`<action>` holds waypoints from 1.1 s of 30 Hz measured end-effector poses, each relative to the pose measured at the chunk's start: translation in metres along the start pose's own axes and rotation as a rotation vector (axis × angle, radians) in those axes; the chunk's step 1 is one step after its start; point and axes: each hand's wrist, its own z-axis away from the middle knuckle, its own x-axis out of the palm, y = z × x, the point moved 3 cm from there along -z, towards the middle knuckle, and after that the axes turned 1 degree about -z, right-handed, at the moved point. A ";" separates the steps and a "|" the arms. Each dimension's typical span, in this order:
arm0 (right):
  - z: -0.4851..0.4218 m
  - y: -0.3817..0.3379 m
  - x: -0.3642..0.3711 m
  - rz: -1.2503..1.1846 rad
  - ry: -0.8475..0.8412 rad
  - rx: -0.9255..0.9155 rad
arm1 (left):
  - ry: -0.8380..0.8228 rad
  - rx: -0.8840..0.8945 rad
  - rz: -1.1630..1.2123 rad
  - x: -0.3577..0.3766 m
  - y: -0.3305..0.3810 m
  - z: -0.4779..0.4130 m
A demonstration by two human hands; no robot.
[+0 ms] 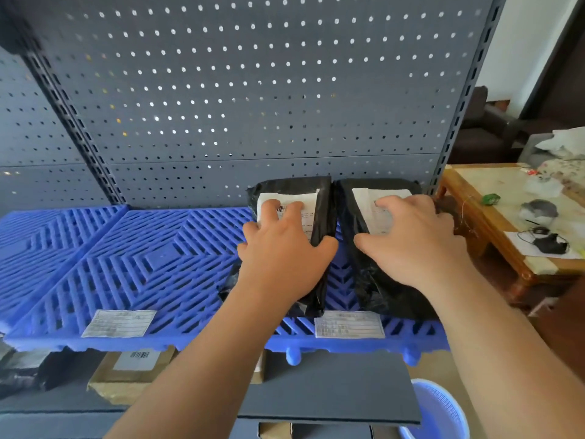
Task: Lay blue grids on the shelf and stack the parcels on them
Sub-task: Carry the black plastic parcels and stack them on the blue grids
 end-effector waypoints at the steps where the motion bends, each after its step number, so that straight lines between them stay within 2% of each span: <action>1: -0.006 0.000 0.003 0.005 -0.014 0.004 | -0.013 0.000 -0.017 0.003 0.002 -0.004; 11: -0.021 0.004 0.017 0.082 -0.083 -0.003 | -0.136 -0.013 -0.139 0.024 0.004 -0.024; 18: -0.020 0.007 0.015 0.107 -0.169 -0.035 | -0.162 0.000 -0.173 0.028 0.006 -0.021; 24: -0.008 0.006 0.005 0.071 -0.075 -0.107 | -0.088 -0.009 -0.158 0.016 0.005 -0.010; 29: 0.011 -0.007 -0.007 -0.034 0.023 -0.250 | -0.015 -0.043 -0.110 0.005 -0.003 0.007; 33: 0.026 -0.028 -0.004 -0.100 0.037 -0.371 | 0.043 -0.080 -0.110 -0.002 -0.017 0.027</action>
